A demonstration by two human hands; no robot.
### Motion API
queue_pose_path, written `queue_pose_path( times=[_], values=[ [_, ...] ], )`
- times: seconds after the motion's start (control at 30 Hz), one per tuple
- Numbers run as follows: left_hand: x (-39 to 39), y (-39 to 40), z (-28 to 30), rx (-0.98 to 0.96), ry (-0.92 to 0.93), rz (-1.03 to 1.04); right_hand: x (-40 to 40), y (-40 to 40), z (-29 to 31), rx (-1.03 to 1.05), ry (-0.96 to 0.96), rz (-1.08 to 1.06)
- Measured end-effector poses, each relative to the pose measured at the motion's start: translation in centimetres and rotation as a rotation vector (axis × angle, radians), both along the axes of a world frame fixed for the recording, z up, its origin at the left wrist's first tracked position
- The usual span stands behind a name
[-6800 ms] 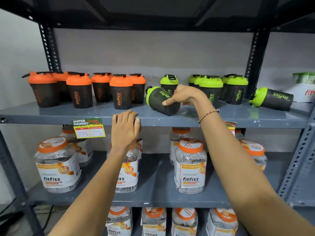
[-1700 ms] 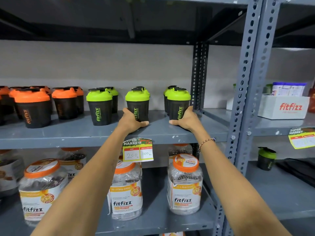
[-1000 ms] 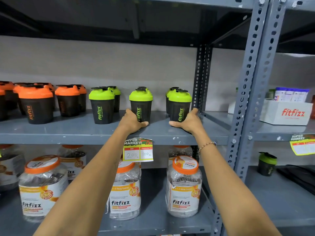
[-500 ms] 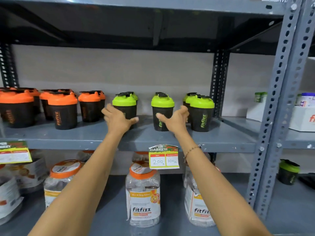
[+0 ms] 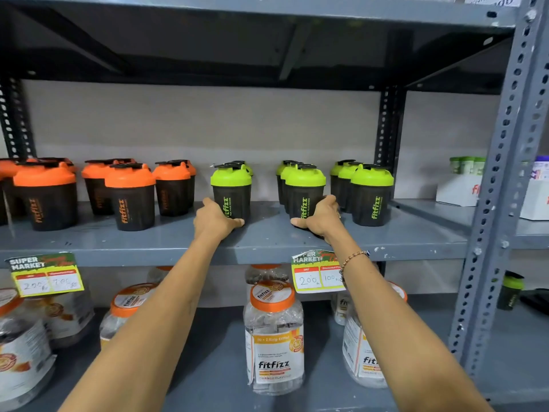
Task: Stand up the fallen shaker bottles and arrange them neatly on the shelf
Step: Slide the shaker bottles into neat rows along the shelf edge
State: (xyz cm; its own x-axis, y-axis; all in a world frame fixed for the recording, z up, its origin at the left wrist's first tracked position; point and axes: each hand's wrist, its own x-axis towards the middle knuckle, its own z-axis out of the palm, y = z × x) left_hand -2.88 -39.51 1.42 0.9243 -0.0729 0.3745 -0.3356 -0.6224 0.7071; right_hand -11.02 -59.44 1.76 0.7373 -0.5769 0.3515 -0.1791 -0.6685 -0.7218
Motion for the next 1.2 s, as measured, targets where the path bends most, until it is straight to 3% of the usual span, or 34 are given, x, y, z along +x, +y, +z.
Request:
queue_pose_path(
  times=[0.5,0.97,1.03,1.13,1.2],
  values=[
    [-1.3,0.3,-0.5,-0.071,-0.103,0.007,0.2,-0.1,-0.1,0.057,0.000,0.013],
    [-1.4,0.5,-0.2,-0.042,0.009,-0.010,-0.4,0.2,0.0,0.046,0.021,0.031],
    [-1.4,0.6,-0.1,-0.044,0.005,-0.018,-1.0,0.6,-0.4,0.020,-0.053,-0.026],
    [-1.4,1.0,-0.4,-0.028,-0.031,-0.029,-2.0,2.3,-1.3,-0.118,-0.322,-0.147],
    [-1.2,2.0,-0.6,-0.031,-0.109,-0.005,-1.9,4.3,-1.4,-0.196,-0.448,-0.087]
  ],
)
